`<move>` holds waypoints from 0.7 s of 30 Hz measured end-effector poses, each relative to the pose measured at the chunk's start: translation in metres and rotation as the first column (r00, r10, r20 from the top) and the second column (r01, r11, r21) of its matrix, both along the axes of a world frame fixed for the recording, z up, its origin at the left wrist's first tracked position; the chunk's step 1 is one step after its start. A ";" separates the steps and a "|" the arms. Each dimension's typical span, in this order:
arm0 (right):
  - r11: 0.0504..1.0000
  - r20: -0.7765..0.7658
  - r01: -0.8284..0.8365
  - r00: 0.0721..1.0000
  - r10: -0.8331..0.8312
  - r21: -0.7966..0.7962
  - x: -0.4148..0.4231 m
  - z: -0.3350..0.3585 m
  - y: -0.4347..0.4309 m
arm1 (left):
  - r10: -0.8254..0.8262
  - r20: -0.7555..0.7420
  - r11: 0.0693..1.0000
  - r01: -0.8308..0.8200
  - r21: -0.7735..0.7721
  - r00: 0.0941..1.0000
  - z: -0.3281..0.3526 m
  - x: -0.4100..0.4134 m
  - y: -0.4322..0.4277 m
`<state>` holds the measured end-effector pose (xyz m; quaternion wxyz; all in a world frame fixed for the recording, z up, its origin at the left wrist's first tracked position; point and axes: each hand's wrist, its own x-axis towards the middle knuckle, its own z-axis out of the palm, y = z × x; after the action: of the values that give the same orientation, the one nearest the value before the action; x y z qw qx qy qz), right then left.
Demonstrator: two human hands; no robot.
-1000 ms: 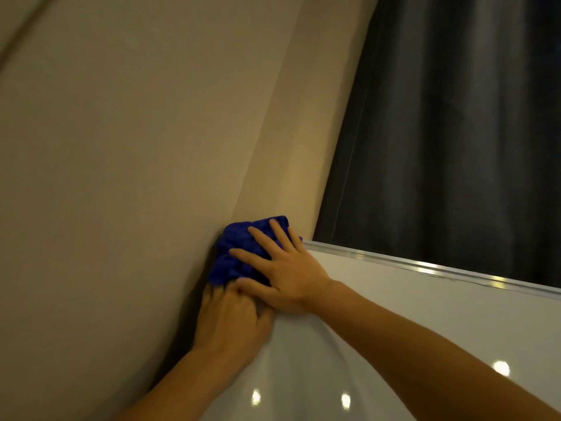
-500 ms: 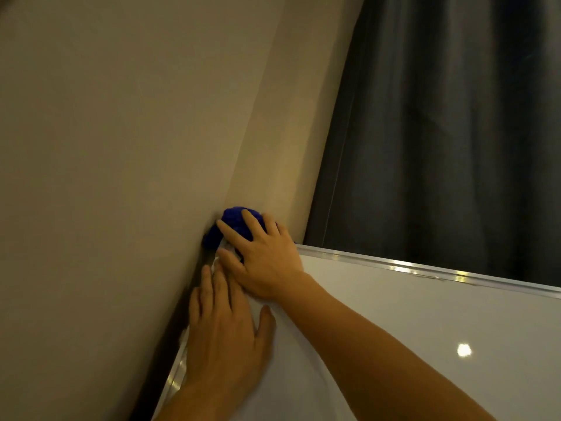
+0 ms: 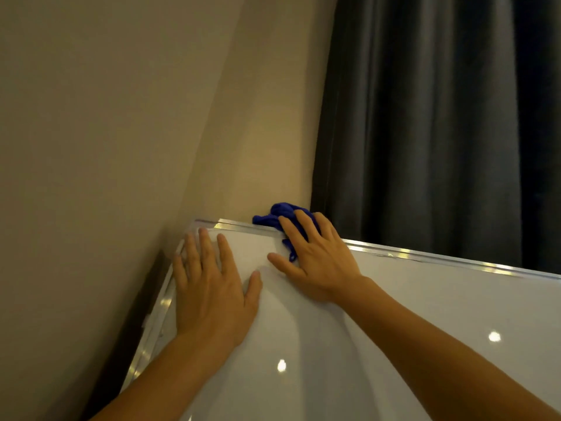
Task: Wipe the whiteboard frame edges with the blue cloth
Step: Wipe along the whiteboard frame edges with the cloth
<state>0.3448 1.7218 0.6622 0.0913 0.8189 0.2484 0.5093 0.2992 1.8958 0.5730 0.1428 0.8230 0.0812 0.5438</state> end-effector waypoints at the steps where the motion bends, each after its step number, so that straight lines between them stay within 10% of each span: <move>1: 0.999 -0.012 0.035 0.999 -0.034 0.030 -0.001 -0.001 -0.015 | -0.019 -0.024 1.000 0.019 0.007 1.000 0.001 0.001 -0.003; 21: 0.992 -0.068 0.015 0.998 -0.006 0.129 0.000 -0.016 -0.136 | 0.051 -0.240 0.999 -0.046 0.029 0.969 0.036 0.022 -0.130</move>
<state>0.3449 1.5857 0.6464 0.0323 0.8411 0.2137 0.4958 0.3208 1.7656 0.6093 0.1089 0.8822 0.1116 0.4442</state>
